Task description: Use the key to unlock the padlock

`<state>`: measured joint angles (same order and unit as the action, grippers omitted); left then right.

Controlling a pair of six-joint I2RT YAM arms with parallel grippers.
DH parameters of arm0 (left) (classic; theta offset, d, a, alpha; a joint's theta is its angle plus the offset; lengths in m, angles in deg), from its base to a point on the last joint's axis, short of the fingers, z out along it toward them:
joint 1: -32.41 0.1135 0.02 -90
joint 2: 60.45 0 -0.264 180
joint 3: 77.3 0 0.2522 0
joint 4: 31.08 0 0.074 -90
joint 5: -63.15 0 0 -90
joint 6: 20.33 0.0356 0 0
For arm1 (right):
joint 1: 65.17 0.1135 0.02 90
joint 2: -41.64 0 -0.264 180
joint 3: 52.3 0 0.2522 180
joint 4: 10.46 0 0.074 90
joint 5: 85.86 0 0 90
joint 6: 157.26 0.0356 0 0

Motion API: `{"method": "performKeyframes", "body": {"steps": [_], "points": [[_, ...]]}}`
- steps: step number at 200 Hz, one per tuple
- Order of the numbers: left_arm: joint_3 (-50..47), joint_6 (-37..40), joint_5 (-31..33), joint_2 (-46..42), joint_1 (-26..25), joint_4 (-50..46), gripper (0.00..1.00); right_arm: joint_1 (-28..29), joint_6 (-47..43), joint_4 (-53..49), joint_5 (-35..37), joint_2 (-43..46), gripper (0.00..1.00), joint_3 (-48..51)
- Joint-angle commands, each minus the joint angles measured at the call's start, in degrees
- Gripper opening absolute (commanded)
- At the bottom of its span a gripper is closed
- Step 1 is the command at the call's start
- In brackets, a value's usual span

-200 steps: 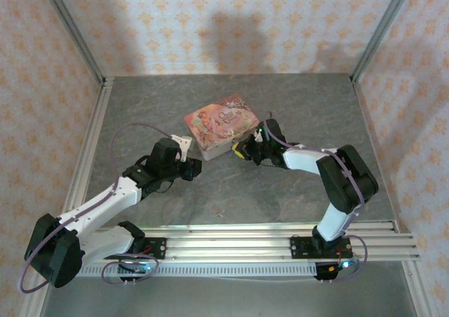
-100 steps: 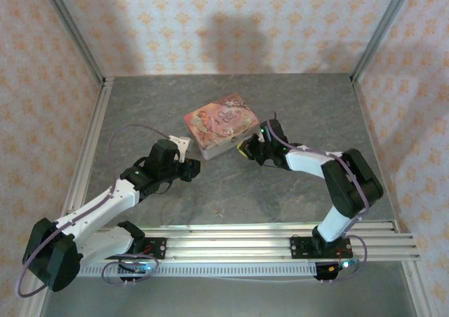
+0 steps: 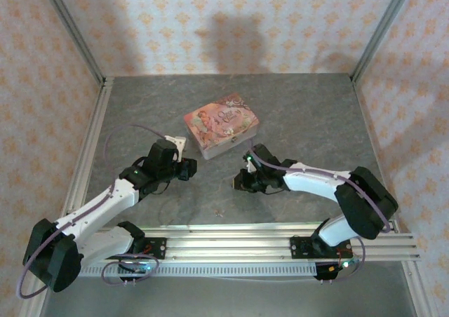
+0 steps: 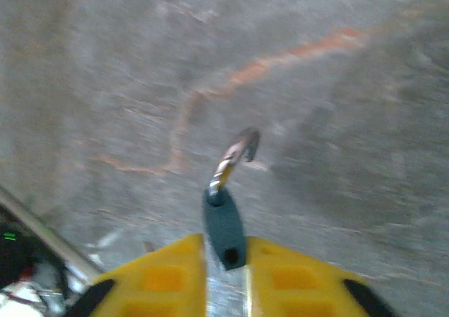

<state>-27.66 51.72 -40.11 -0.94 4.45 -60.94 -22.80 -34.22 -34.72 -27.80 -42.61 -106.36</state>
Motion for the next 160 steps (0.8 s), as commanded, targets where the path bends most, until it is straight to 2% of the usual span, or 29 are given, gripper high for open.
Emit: {"method": "performKeyframes", "body": {"steps": [1, 19, 50, 68, 76, 79, 91, 106, 123, 144, 160], "points": [[3.3, 0.4, 2.3, -0.1, 0.7, -3.8, 0.39, -0.1, -4.5, -4.3, 5.1, 3.4, 0.34, -0.9], [4.9, 1.6, 3.3, -0.4, 1.0, -6.2, 0.42, -0.1, -6.8, -8.4, 8.2, 6.2, 0.49, -3.1], [8.1, 4.0, 5.9, -1.4, 2.5, -9.7, 0.53, -0.7, -10.9, -15.6, 13.5, 11.5, 0.66, -7.0], [9.7, 5.7, 9.6, -2.8, 3.8, -10.4, 0.76, -1.4, -12.8, -20.4, 21.7, 16.1, 0.74, -8.7], [10.2, 6.4, 11.8, -3.6, 4.6, -10.2, 0.97, -1.9, -13.6, -21.9, 26.2, 20.1, 0.79, -8.9], [10.3, 6.5, 12.9, -3.9, 4.9, -10.0, 1.0, -2.1, -14.0, -22.3, 28.1, 21.2, 0.8, -8.9], [10.5, 7.2, 17.4, -4.9, 6.3, -8.9, 1.0, -3.1, -16.1, -23.1, 36.8, 26.3, 0.87, -8.2], [9.6, 8.7, 23.1, -5.7, 8.3, -6.2, 1.0, -4.9, -18.8, -20.3, 50.4, 32.6, 1.0, -5.3], [7.2, 9.8, 28.7, -5.7, 10.8, -1.6, 1.0, -8.3, -26.0, -9.9, 61.0, 38.7, 1.0, 1.8], [1.9, 13.7, 31.1, -4.9, 12.4, 6.4, 1.0, -14.4, -36.5, 7.8, 62.8, 42.3, 1.0, 11.9], [-1.4, 17.4, 31.9, -2.0, 12.5, 11.9, 1.0, -19.8, -38.3, 14.4, 60.4, 40.1, 1.0, 16.0]]}}
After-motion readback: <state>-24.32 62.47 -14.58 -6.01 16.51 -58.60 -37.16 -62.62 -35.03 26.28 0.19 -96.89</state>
